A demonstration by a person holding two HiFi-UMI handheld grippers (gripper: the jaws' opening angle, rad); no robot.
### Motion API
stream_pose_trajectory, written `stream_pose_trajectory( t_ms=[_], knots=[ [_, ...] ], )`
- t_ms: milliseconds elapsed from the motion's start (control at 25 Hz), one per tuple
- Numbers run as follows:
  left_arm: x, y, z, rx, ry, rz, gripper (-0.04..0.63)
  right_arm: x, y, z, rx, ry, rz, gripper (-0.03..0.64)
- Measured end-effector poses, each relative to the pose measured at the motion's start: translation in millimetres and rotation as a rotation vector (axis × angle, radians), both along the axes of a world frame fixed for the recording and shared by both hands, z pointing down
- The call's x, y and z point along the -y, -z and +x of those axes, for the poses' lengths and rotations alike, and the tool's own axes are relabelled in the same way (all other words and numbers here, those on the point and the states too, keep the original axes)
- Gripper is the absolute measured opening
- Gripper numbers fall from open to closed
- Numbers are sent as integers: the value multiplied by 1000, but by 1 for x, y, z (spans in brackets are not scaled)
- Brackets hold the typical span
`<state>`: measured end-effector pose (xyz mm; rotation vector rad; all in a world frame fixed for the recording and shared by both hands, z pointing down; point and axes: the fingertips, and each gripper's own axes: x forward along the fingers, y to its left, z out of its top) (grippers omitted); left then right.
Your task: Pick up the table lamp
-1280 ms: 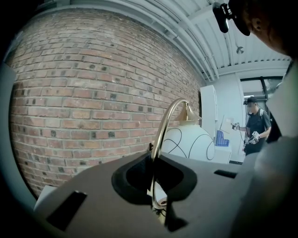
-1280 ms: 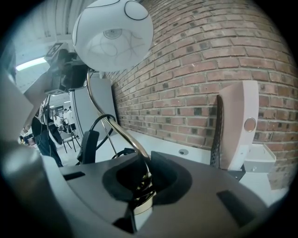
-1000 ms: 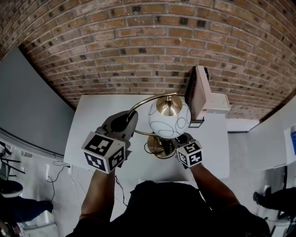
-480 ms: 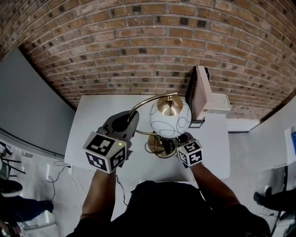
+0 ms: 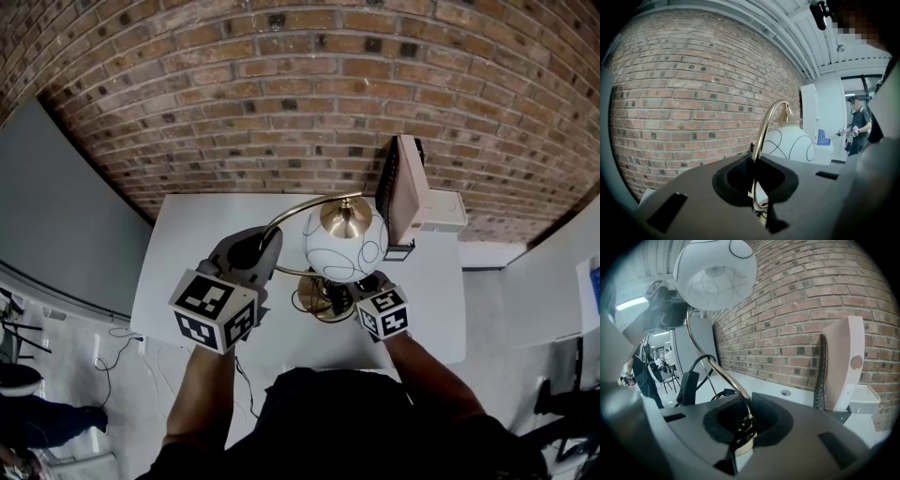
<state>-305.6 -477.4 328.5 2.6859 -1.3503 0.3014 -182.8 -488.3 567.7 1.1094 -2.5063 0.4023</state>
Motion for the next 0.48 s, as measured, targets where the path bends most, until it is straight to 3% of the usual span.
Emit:
stream_pose_trajectory(
  t_ms=[480],
  knots=[
    [0,-2,1,3,-7,-3,5,1,-3,-1,-2,2,-3,37]
  ],
)
